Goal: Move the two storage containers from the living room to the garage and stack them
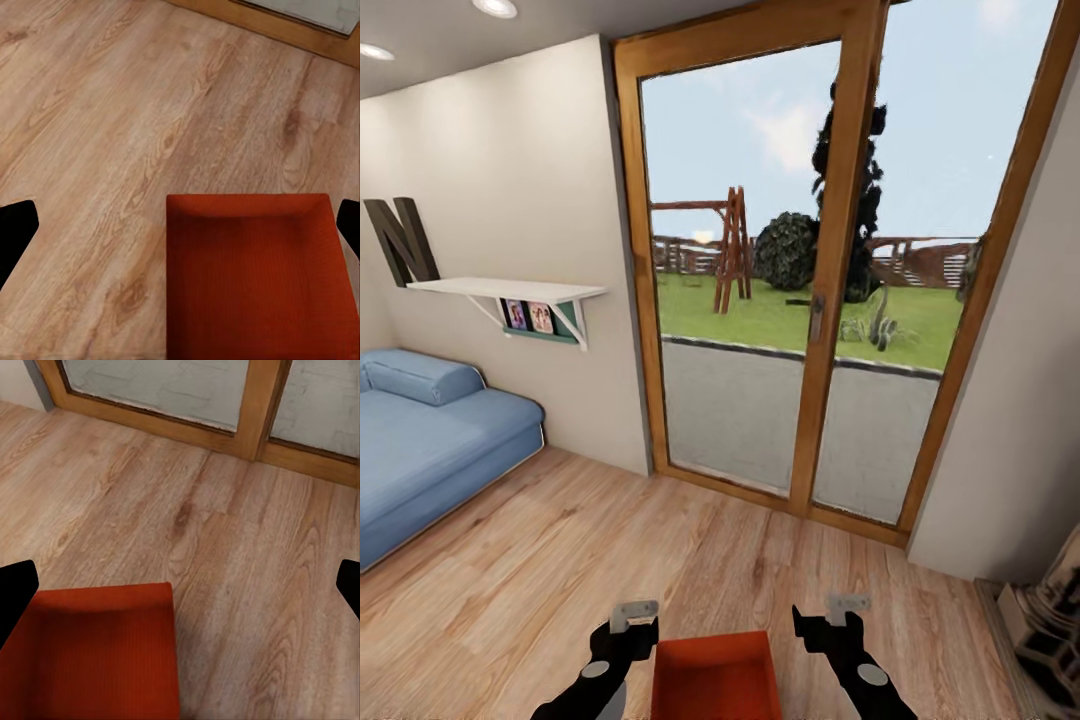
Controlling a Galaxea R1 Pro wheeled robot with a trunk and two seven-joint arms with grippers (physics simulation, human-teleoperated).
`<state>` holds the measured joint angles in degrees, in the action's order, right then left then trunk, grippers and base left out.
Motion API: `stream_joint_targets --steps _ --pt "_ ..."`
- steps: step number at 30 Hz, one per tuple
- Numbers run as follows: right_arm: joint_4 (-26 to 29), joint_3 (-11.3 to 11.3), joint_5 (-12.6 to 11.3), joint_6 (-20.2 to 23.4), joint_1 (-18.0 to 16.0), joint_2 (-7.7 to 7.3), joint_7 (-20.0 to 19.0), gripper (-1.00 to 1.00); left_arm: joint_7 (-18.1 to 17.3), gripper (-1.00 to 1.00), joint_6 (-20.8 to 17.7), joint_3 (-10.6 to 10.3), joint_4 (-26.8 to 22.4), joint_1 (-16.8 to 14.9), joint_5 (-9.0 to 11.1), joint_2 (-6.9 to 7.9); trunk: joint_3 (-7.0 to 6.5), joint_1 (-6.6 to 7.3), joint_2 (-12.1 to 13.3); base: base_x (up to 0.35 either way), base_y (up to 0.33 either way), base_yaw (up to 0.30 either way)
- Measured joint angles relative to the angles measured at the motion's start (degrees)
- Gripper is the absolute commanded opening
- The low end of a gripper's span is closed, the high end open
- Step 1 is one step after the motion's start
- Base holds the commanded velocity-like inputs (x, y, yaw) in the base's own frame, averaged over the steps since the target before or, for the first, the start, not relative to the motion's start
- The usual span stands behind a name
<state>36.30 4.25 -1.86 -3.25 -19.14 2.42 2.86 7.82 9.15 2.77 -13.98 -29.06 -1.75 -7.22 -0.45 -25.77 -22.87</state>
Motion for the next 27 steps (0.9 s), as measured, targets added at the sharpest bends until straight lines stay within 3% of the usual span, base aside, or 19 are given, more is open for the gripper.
stream_joint_targets --steps 27 --pt "-0.6 0.3 -0.5 -0.1 0.0 -0.01 -0.1 1.00 -0.1 1.00 0.7 0.0 0.2 0.0 0.2 -0.37 2.36 0.02 0.1 0.000 0.000 0.000"
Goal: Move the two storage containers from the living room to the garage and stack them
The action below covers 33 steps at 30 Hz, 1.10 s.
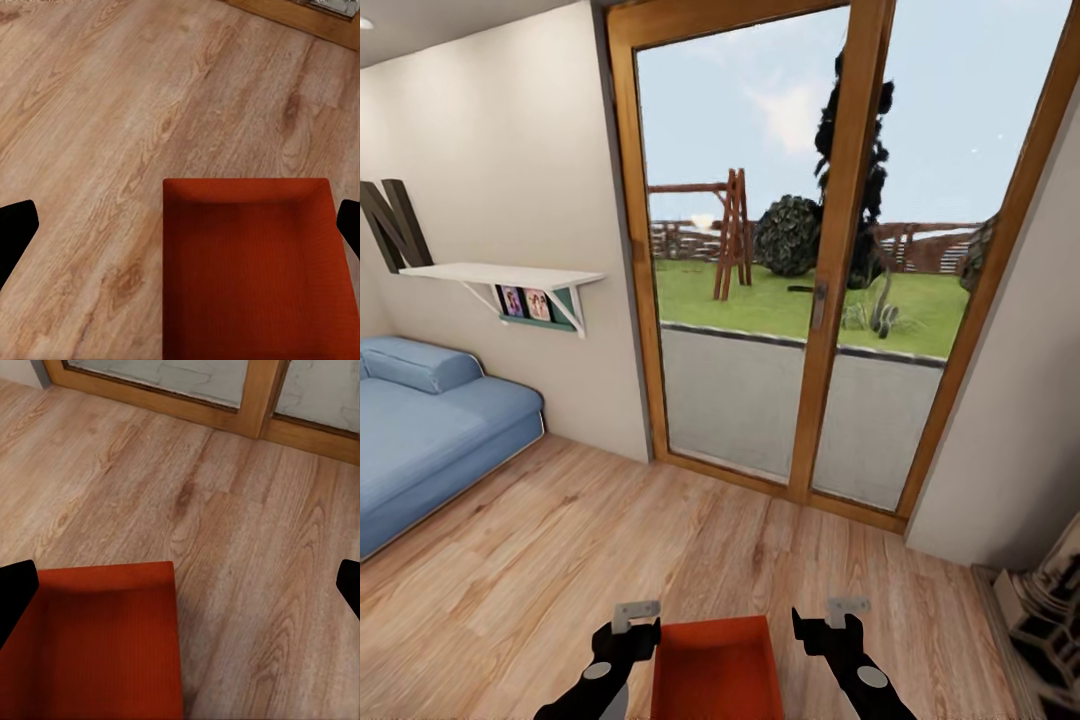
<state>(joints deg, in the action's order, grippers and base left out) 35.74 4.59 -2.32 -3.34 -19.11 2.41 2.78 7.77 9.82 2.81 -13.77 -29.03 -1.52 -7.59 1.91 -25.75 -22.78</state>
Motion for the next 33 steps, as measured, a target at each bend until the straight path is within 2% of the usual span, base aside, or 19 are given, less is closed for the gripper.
stream_joint_targets --steps 15,33 --pt "0.0 0.0 0.1 0.1 0.0 0.00 0.0 1.00 0.0 1.00 0.5 0.2 -0.1 0.0 0.0 0.20 1.34 0.00 0.0 0.000 0.000 0.000" --pt "0.0 0.0 1.7 0.1 0.0 -0.01 -0.2 1.00 0.0 1.00 0.5 0.1 0.0 0.0 0.0 0.07 2.95 0.00 0.0 0.000 0.000 0.000"
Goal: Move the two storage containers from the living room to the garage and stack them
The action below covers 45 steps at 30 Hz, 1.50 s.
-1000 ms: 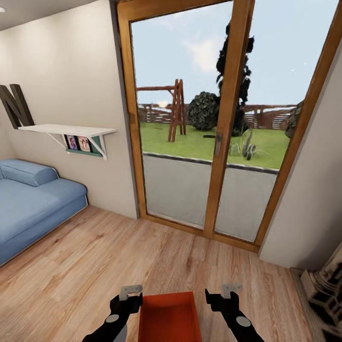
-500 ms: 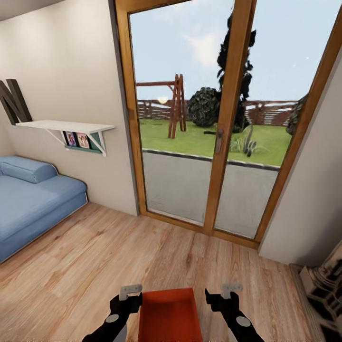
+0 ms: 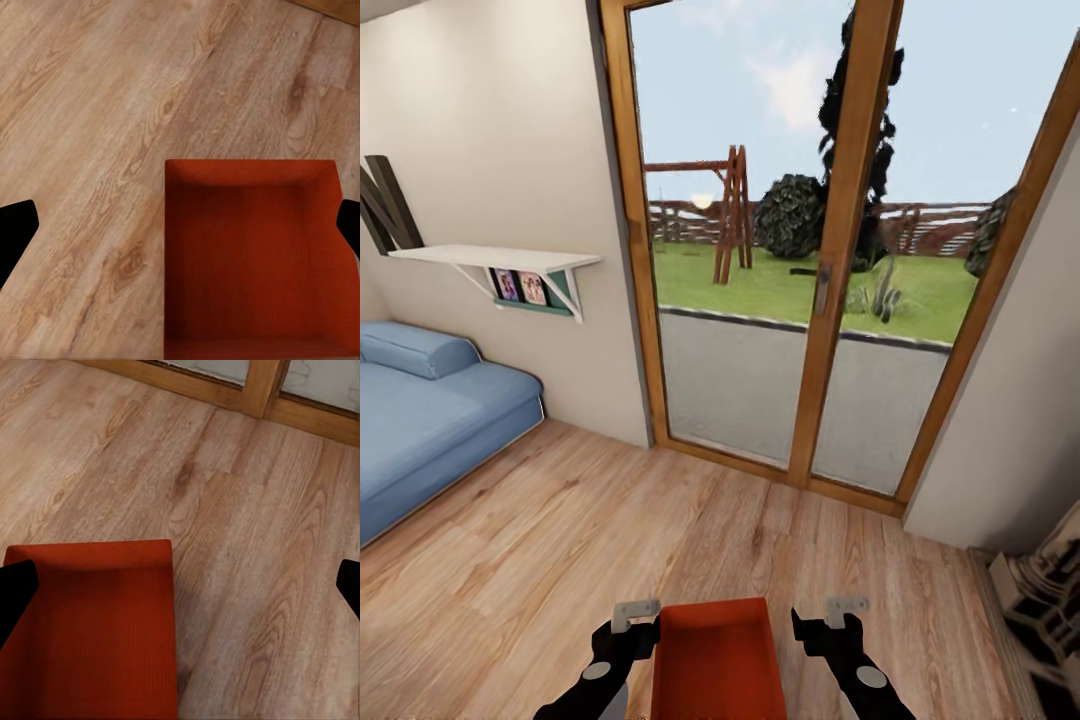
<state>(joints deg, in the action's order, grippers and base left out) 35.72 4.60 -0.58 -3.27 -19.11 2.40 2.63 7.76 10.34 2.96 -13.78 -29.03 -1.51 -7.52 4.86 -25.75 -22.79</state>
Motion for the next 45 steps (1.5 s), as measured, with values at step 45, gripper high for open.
stream_joint_targets --steps 45 --pt "-2.1 1.1 0.7 -0.2 0.0 -0.14 0.3 1.00 0.0 1.00 -0.1 0.1 0.0 0.0 0.0 0.27 4.07 0.00 0.0 0.000 0.000 0.000"
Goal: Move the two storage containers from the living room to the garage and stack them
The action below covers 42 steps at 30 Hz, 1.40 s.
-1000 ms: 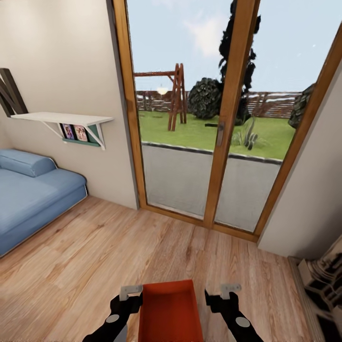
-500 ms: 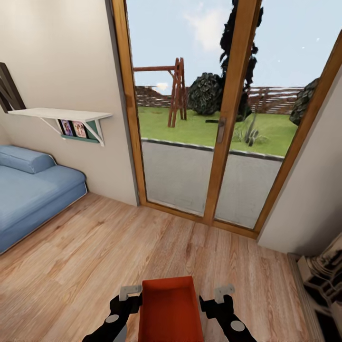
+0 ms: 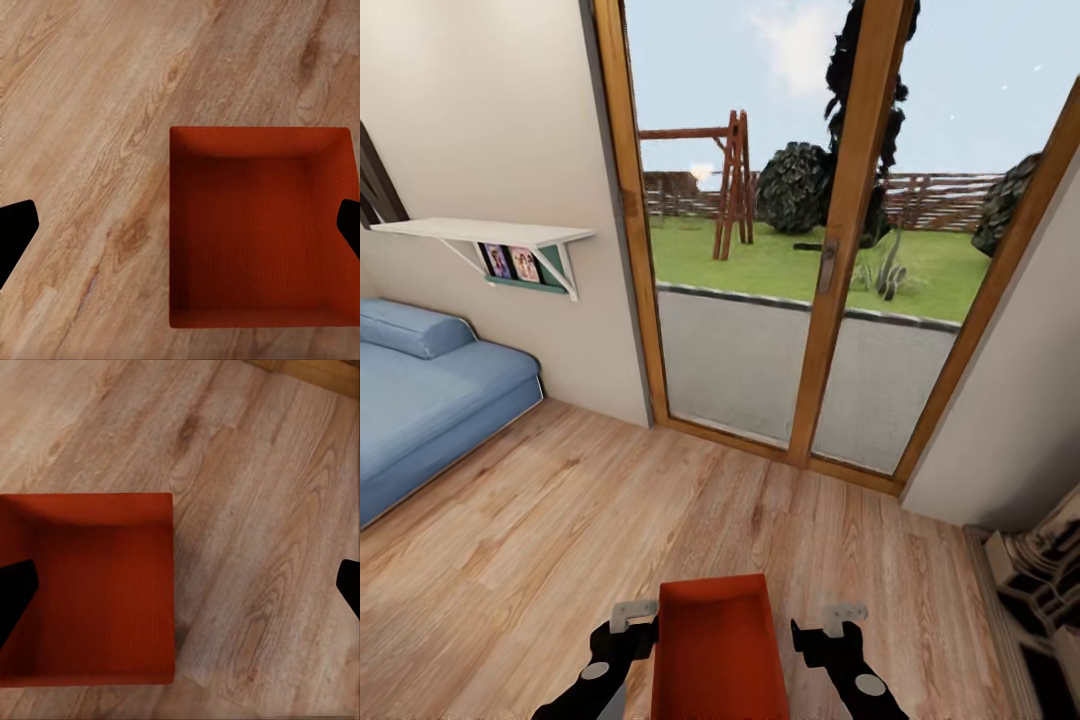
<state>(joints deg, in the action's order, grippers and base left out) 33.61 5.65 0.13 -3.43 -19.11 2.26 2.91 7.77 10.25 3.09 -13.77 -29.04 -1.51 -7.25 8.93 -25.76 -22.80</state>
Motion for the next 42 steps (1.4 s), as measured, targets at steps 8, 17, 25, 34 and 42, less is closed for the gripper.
stream_joint_targets --steps 8,17,25,34,42 --pt "0.0 -0.1 0.1 0.0 0.0 -0.02 0.0 1.00 0.0 1.00 0.0 0.0 0.0 0.0 0.0 -0.11 0.71 0.00 0.0 0.000 0.000 0.000" --pt "0.0 -0.1 0.1 0.0 0.0 -0.01 0.0 1.00 0.0 1.00 0.1 0.0 0.0 0.0 0.0 -0.18 1.51 0.00 0.0 0.000 0.000 0.000" --pt "0.0 0.0 0.1 0.0 0.0 0.00 0.0 1.00 0.0 1.00 0.1 0.0 0.0 0.0 0.0 -0.18 2.25 0.00 0.0 0.000 0.000 0.000" --pt "0.0 0.0 0.1 0.0 0.0 -0.01 0.0 1.00 0.0 1.00 0.1 0.0 0.0 0.0 0.0 -0.18 3.07 0.00 0.0 0.000 0.000 0.000" --pt "0.0 0.0 0.1 0.0 0.0 0.03 0.0 1.00 0.0 1.00 0.1 0.0 0.0 0.0 0.0 -0.18 4.52 -0.88 -1.6 0.000 0.000 0.000"
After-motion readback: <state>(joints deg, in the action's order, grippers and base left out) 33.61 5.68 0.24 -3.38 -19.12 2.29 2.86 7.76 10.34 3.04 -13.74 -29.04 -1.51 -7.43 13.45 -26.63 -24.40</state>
